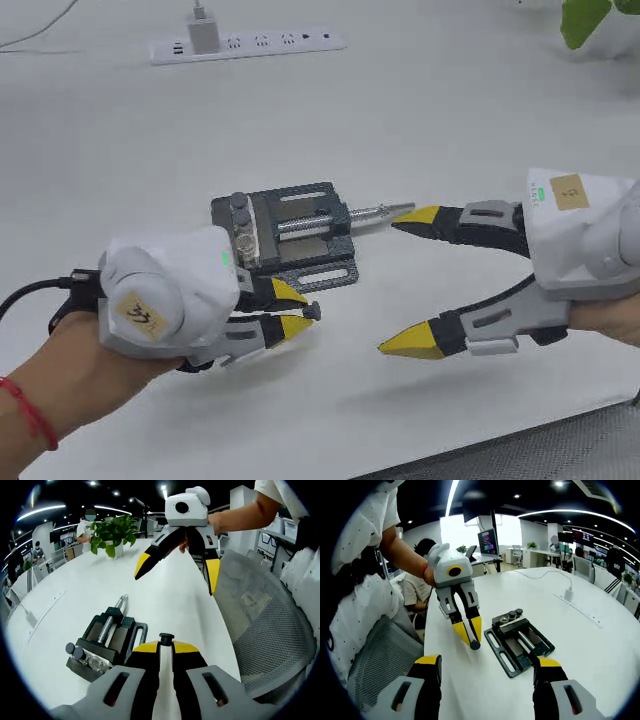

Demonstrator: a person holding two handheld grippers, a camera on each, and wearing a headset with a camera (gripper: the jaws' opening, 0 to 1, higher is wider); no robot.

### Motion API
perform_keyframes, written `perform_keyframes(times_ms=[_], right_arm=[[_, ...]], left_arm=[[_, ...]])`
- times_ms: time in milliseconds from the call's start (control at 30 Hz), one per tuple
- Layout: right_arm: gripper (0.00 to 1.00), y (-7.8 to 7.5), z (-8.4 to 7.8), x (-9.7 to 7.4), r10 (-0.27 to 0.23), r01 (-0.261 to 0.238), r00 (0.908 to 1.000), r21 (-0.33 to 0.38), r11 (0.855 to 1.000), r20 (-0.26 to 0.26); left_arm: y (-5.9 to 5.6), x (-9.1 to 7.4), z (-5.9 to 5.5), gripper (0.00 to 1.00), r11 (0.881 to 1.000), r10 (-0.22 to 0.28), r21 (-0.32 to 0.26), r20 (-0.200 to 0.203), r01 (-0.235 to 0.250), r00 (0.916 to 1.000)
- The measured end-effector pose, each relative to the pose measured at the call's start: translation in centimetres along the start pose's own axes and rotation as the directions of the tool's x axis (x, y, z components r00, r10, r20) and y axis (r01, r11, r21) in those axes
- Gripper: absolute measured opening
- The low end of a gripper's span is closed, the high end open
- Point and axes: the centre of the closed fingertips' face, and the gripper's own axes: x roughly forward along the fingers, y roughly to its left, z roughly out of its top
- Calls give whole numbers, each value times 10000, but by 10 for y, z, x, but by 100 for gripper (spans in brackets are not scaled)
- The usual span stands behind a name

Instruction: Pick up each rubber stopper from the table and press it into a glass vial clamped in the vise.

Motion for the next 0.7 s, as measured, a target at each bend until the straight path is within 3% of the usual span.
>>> perform_keyframes(times_ms=[233, 333, 700], right_arm=[[62, 5, 30, 5, 655, -660, 9975, 189, 9976, 279], [53, 10, 40, 8, 1052, -1053, 9944, 120, 9944, 76], [24, 22, 61, 19, 2196, -2210, 9750, -438, 9743, -347]], left_arm=[[1, -21, 24, 5, 9979, 467, -485, 854, -426, 9953], [-1, -28, 35, 5, 9971, 565, -566, 1195, -500, 9912], [-1, -45, 54, 5, 9963, 712, -619, 1905, -605, 9791]])
